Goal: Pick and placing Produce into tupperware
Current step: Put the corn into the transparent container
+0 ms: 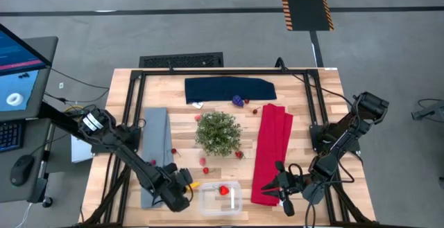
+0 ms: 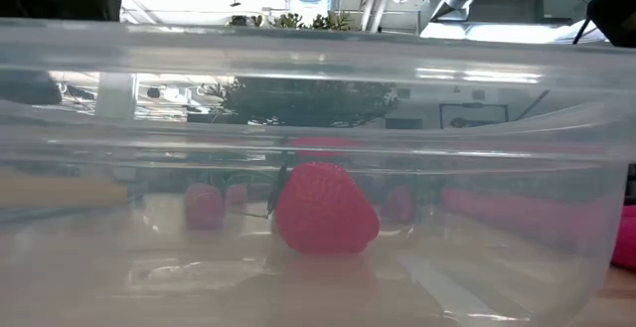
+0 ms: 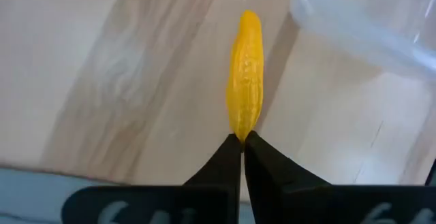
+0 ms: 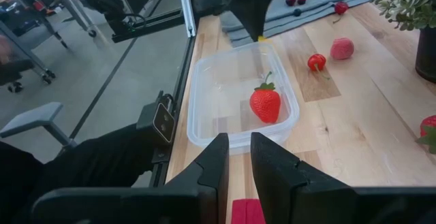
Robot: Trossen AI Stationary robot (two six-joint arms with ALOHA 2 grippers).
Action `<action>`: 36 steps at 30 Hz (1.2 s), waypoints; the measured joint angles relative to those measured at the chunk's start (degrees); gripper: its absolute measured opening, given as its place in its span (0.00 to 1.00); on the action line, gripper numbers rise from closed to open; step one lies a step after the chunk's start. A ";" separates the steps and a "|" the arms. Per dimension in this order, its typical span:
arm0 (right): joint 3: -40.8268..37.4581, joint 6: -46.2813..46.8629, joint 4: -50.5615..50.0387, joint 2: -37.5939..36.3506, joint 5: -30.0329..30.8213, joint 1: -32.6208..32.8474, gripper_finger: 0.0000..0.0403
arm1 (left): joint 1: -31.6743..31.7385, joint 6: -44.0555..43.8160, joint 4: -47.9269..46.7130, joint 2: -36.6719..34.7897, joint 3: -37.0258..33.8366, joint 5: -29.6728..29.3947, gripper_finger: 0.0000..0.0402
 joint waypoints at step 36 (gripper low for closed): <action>-0.04 -0.04 0.74 0.00 0.00 -0.04 0.21 | 2.16 15.49 8.55 4.84 13.11 -0.66 0.00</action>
